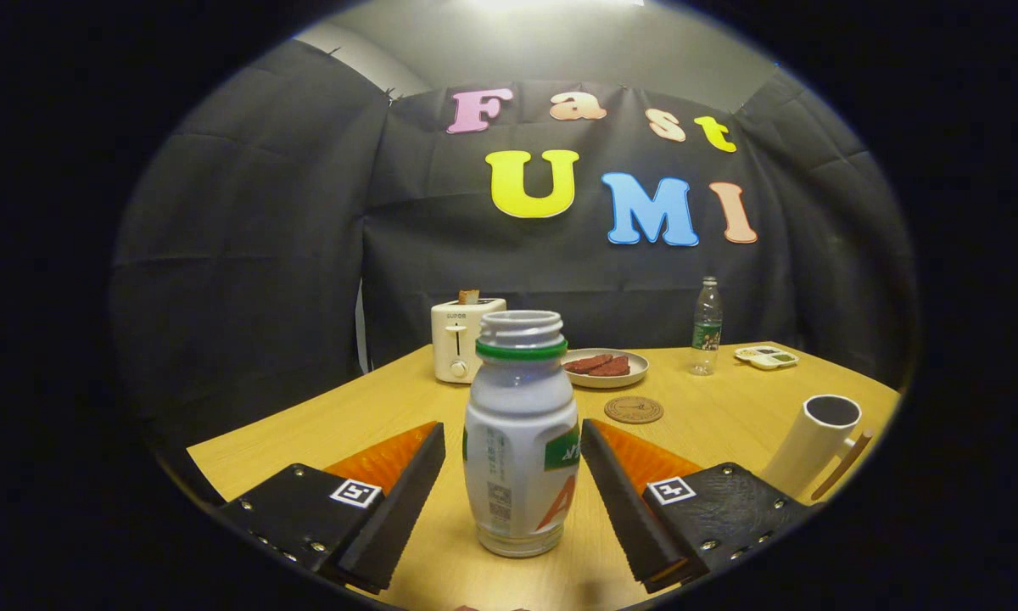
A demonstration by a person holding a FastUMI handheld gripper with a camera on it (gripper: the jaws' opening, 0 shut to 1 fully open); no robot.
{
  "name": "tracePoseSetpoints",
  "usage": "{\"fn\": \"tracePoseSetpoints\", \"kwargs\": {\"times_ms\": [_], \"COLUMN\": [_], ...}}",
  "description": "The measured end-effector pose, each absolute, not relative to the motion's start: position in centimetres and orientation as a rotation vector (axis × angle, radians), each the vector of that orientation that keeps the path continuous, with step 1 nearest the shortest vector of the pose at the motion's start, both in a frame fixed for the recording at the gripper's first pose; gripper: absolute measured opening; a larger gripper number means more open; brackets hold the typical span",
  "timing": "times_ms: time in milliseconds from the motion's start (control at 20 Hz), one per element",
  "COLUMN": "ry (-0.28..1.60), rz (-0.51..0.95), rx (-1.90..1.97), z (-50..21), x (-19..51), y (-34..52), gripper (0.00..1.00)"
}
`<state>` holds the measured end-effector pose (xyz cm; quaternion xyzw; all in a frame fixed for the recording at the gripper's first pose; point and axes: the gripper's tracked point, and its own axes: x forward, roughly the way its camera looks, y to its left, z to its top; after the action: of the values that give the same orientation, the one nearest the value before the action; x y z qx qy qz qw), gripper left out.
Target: Take the bottle from table, then pour the juice into the cup, finally place the bottle on the coaster
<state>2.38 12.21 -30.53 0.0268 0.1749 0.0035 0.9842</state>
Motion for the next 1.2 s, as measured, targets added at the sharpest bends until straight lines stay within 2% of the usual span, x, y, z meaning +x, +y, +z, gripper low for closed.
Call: {"fn": "tracePoseSetpoints", "kwargs": {"times_ms": [400, 450, 550, 850, 1200], "ry": [0.378, 0.381, 0.395, 0.438, 0.412], "rz": [-0.025, -0.017, -0.017, -0.02, -0.106], "rx": [0.063, 0.067, 0.063, 0.165, 0.353], "z": [-32.4, -32.5, -32.8, -32.1, -28.9], "x": [2.5, 2.5, 2.8, 3.0, 3.8], "y": [11.6, 11.7, 11.6, 11.5, 8.6], "gripper": [0.95, 0.92, 0.75, 0.68, 0.69]}}
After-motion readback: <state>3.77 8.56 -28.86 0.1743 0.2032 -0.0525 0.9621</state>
